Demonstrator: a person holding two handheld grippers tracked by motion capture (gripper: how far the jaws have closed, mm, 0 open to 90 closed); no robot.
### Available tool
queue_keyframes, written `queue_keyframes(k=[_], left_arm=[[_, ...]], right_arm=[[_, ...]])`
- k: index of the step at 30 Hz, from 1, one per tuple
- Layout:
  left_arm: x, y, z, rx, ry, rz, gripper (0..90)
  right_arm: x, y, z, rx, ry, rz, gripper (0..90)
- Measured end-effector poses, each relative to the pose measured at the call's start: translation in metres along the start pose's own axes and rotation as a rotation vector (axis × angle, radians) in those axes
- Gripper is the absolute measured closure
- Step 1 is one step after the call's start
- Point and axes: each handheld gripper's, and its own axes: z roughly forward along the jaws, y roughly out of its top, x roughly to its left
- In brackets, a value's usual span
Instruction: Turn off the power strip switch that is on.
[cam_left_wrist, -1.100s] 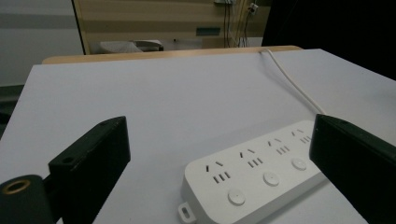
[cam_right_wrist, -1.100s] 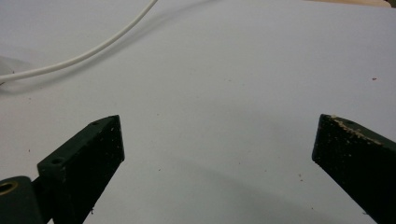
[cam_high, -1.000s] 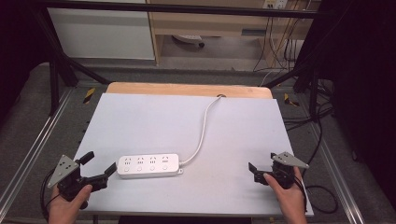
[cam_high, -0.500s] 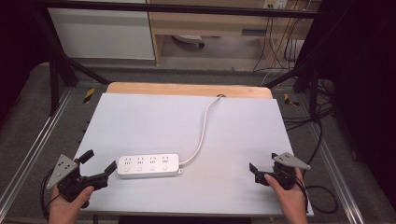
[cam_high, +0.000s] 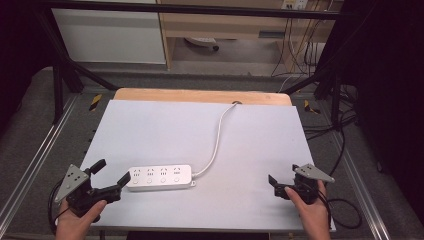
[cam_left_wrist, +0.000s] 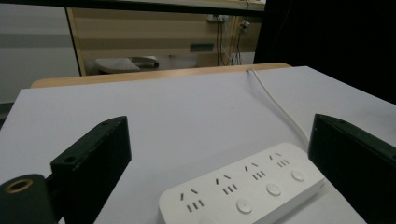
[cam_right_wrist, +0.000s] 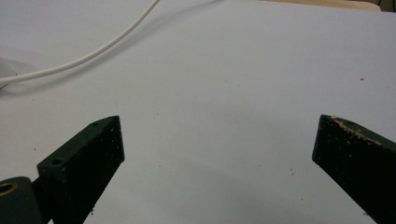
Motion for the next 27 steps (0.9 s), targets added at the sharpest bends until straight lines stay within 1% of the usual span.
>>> queue_keyframes(k=[5, 7, 9, 10, 11, 12, 13, 14, 15, 16, 18, 20, 21, 23, 24, 25, 26, 27], left_arm=[[-0.005, 0.005, 0.006, 0.012, -0.013, 0.000, 6.2], [-0.007, 0.008, 0.009, 0.015, -0.019, 0.000, 6.3], [-0.008, 0.009, 0.011, 0.018, -0.019, 0.001, 6.6], [-0.009, 0.011, 0.013, 0.027, -0.017, 0.001, 6.7], [-0.010, 0.014, 0.019, 0.038, -0.025, -0.001, 6.6], [-0.010, 0.014, 0.019, 0.038, -0.025, -0.001, 6.7], [-0.012, 0.017, 0.026, 0.059, -0.026, -0.003, 7.2], [-0.012, 0.017, 0.026, 0.059, -0.026, -0.003, 7.6], [-0.014, 0.019, 0.033, 0.075, -0.032, -0.003, 8.3], [-0.014, 0.019, 0.033, 0.075, -0.032, -0.003, 9.1], [-0.015, 0.020, 0.041, 0.092, -0.039, -0.008, 10.4], [-0.018, 0.021, 0.049, 0.113, -0.035, 0.001, 13.9], [-0.019, 0.022, 0.053, 0.119, -0.033, -0.003, 13.9], [-0.020, 0.021, 0.059, 0.124, -0.037, -0.021, 18.5], [-0.021, 0.020, 0.061, 0.126, -0.039, -0.022, 18.5], [-0.022, 0.019, 0.062, 0.121, -0.041, -0.021, 20.9], [-0.022, 0.018, 0.063, 0.113, -0.044, -0.027, 27.6], [-0.021, 0.015, 0.065, 0.119, -0.070, -0.035, 32.9]], right_arm=[[0.001, -0.001, -0.007, -0.006, -0.005, 0.005, 2.6], [0.003, -0.002, -0.010, -0.002, -0.001, 0.010, 2.5], [0.005, -0.004, -0.014, 0.001, -0.007, 0.006, 2.9], [0.006, -0.005, -0.015, 0.004, -0.009, 0.001, 3.1], [0.007, -0.005, -0.016, 0.008, -0.009, 0.001, 3.1], [0.006, -0.005, -0.015, 0.006, -0.008, -0.003, 3.1], [0.005, -0.005, -0.015, 0.007, -0.007, 0.003, 3.1], [0.004, -0.005, -0.013, 0.005, -0.009, 0.007, 3.1], [0.003, -0.005, -0.013, 0.011, -0.007, 0.013, 3.2], [0.003, -0.005, -0.012, 0.013, -0.007, 0.009, 3.2], [0.003, -0.005, -0.011, 0.014, -0.006, 0.009, 3.2], [0.003, -0.006, -0.011, 0.014, -0.007, 0.006, 3.3], [0.003, -0.006, -0.011, 0.014, -0.007, 0.006, 3.3], [0.003, -0.006, -0.010, 0.020, -0.007, 0.006, 3.5], [0.003, -0.006, -0.010, 0.020, -0.007, 0.006, 3.5], [0.003, -0.006, -0.009, 0.021, -0.007, 0.007, 3.5], [0.004, -0.006, -0.009, 0.022, -0.001, 0.004, 3.5], [0.004, -0.006, -0.008, 0.023, -0.001, 0.005, 3.5]])
